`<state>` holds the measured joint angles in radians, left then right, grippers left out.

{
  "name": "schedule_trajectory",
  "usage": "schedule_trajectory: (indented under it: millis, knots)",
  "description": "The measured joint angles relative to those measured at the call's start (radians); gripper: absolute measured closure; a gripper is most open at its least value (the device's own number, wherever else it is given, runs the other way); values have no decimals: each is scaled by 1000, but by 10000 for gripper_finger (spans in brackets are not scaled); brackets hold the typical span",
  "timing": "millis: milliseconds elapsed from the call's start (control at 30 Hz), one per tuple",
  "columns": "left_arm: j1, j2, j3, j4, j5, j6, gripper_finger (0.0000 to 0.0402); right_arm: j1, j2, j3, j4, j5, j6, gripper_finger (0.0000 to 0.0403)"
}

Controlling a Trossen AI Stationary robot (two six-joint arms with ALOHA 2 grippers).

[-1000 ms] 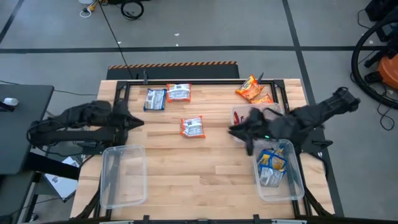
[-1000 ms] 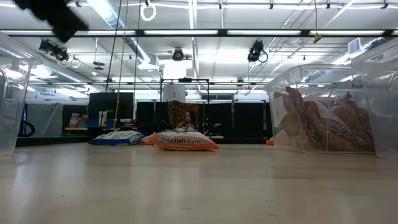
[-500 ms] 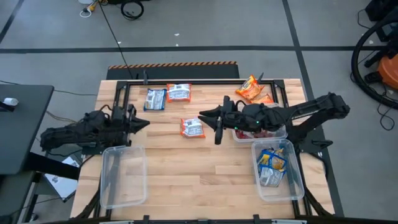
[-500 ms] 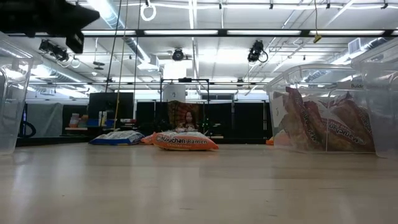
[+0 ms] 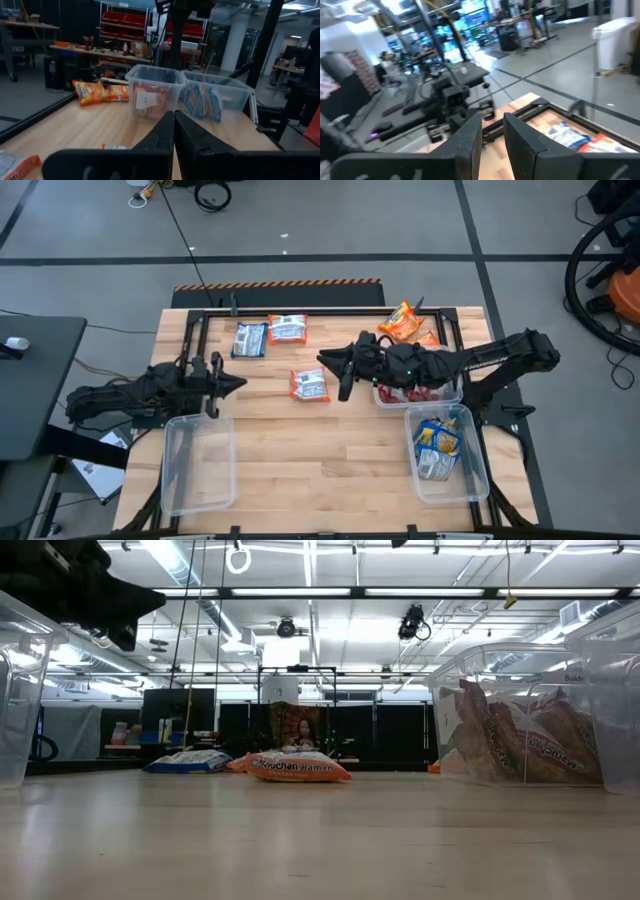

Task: Sort Maruchan noodles
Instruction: Put the blue noodle pack into the bottom right container

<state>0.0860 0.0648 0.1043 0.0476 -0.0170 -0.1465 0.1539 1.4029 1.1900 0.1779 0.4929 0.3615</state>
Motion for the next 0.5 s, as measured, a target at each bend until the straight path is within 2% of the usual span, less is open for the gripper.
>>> schedule_trajectory:
  millis: [233, 367, 500]
  knots:
    - [0, 0, 0, 0, 0, 1, 388, -2, 0, 0, 39, 86, 47, 316]
    - [0, 0, 0, 0, 0, 1, 388, -2, 0, 0, 40, 97, 68, 316]
    - [0, 0, 0, 0, 0, 1, 388, -5, 0, 0, 41, 101, 157, 316]
